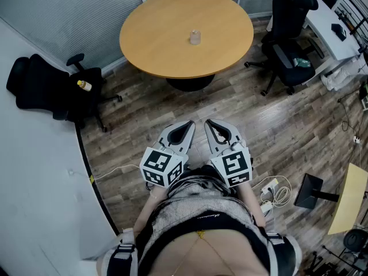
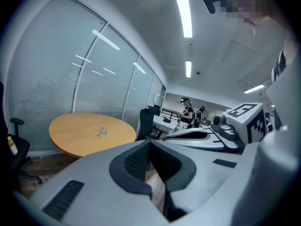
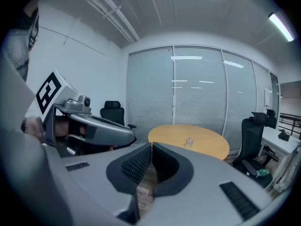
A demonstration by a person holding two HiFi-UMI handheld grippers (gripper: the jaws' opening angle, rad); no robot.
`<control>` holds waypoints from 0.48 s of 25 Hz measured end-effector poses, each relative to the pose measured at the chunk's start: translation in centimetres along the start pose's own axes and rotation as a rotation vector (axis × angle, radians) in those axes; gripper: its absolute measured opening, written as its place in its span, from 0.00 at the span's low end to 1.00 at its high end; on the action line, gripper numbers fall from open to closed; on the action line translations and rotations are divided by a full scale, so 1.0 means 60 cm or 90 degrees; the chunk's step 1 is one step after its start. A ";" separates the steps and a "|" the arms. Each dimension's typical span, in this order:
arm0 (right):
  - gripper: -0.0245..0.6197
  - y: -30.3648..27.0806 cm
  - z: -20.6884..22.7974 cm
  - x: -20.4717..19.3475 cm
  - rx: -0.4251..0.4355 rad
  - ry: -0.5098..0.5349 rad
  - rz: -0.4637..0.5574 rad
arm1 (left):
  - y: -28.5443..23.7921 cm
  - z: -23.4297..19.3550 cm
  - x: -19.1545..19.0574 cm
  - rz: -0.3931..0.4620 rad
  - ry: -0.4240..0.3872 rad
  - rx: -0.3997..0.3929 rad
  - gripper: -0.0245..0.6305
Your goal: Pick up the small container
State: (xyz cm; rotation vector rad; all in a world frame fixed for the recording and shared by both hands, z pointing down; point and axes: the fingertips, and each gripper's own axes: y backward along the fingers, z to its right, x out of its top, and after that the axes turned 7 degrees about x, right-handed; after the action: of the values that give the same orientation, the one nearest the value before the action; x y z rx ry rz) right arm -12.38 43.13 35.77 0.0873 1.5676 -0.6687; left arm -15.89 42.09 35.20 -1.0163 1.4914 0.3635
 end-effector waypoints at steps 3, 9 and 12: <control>0.08 0.010 0.004 0.000 0.000 -0.001 0.013 | -0.001 0.008 -0.003 0.002 0.001 0.002 0.05; 0.08 0.026 0.009 -0.016 0.016 -0.003 0.020 | -0.007 0.040 -0.009 0.008 -0.003 -0.004 0.05; 0.08 0.038 0.017 -0.026 0.021 0.002 0.015 | -0.013 0.056 -0.016 0.005 0.000 0.004 0.05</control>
State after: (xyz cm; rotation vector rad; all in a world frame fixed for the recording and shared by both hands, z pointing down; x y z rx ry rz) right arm -10.26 45.05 36.44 0.1322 1.5569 -0.6764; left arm -13.26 44.51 35.61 -1.0061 1.4967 0.3646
